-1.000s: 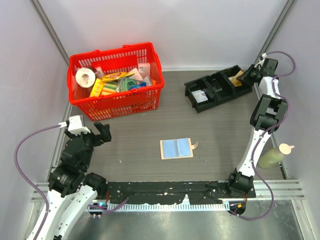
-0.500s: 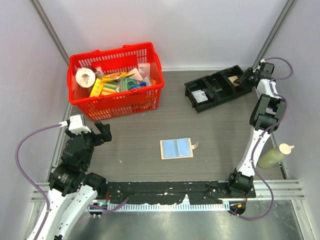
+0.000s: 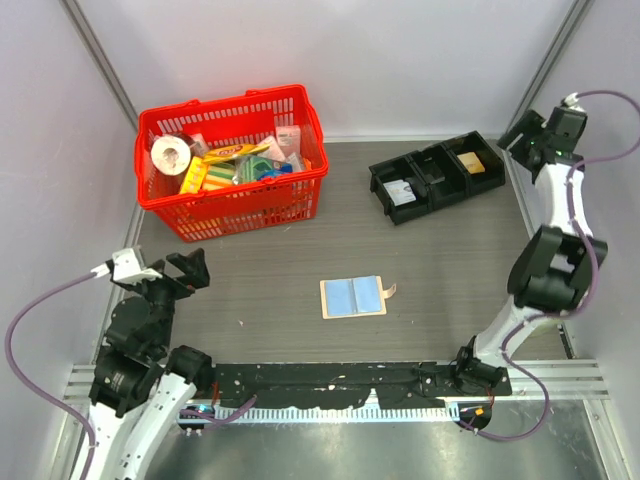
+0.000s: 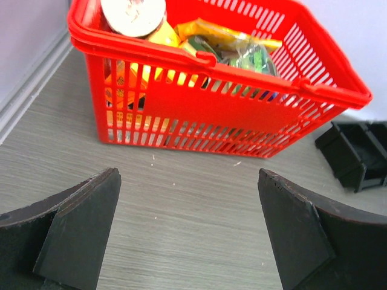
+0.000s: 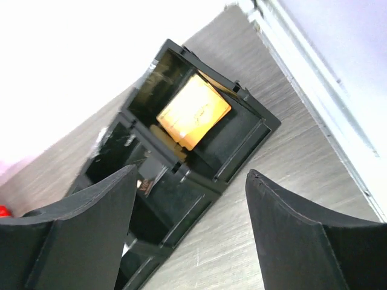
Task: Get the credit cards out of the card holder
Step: Place the credit card in the storage box, then reset both arms
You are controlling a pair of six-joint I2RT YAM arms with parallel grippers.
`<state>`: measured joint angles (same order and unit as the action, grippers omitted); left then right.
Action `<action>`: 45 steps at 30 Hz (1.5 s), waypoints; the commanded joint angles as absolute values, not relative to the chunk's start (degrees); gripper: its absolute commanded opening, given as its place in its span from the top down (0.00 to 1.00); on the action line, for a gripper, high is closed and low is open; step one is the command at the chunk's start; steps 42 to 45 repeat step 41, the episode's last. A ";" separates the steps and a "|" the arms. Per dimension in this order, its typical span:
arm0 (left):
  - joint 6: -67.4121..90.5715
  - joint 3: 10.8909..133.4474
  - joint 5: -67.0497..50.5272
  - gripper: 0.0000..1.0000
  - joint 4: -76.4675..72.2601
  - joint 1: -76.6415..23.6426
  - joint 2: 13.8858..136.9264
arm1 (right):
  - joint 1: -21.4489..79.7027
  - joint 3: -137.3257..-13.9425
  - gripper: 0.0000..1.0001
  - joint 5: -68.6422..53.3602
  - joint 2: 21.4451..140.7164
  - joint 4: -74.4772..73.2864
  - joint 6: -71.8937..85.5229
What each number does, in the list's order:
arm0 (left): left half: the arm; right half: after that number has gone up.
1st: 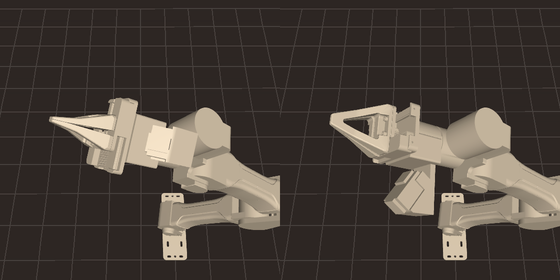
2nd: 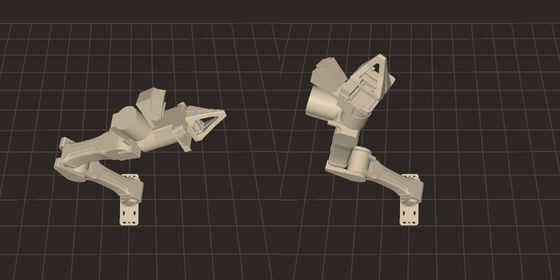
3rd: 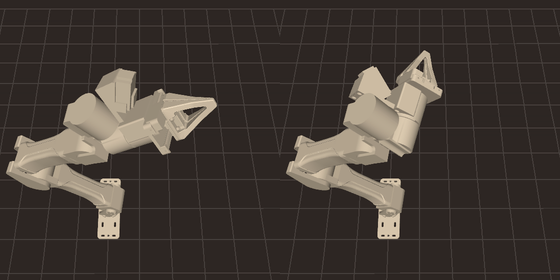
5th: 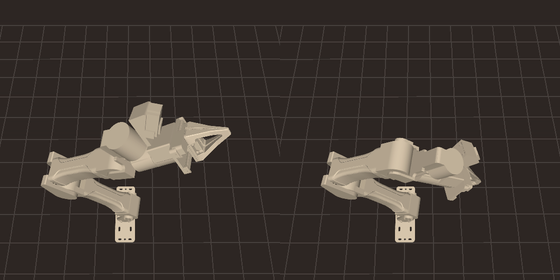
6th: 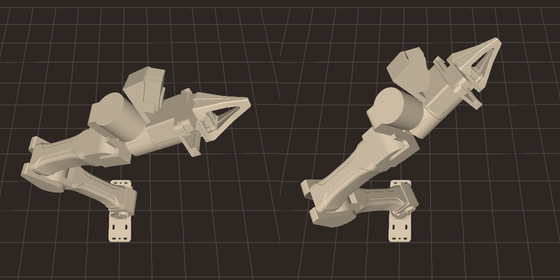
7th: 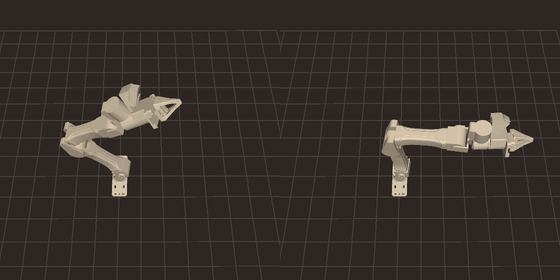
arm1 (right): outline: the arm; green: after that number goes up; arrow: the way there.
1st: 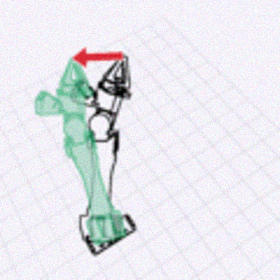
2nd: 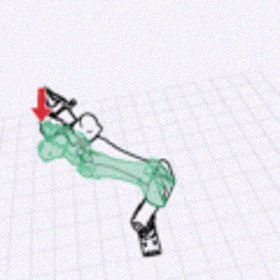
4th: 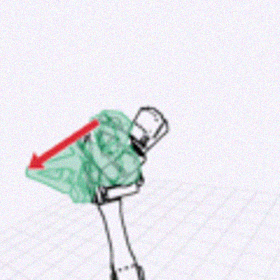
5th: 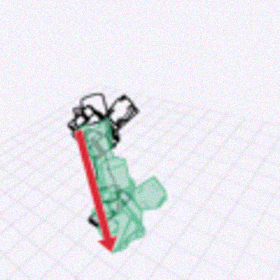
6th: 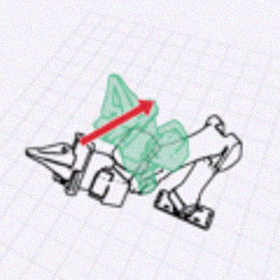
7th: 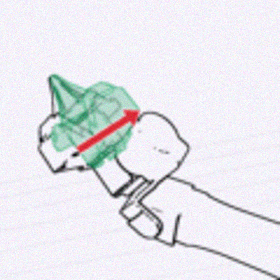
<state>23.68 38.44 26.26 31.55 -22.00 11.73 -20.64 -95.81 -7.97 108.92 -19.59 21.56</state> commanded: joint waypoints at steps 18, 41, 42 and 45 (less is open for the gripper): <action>26.10 37.44 28.48 0.00 27.77 -19.25 -2.46 | -9.15 -50.01 0.16 2.63 25.95 -18.80 20.85; 23.20 36.12 23.56 0.00 27.51 -19.42 -1.93 | 2.46 -33.13 0.16 15.64 2.20 -14.33 14.15; 23.20 36.12 23.56 0.00 27.51 -19.42 -1.93 | 2.46 -33.13 0.16 15.64 2.20 -14.33 14.15; 23.20 36.12 23.56 0.00 27.51 -19.42 -1.93 | 2.46 -33.13 0.16 15.64 2.20 -14.33 14.15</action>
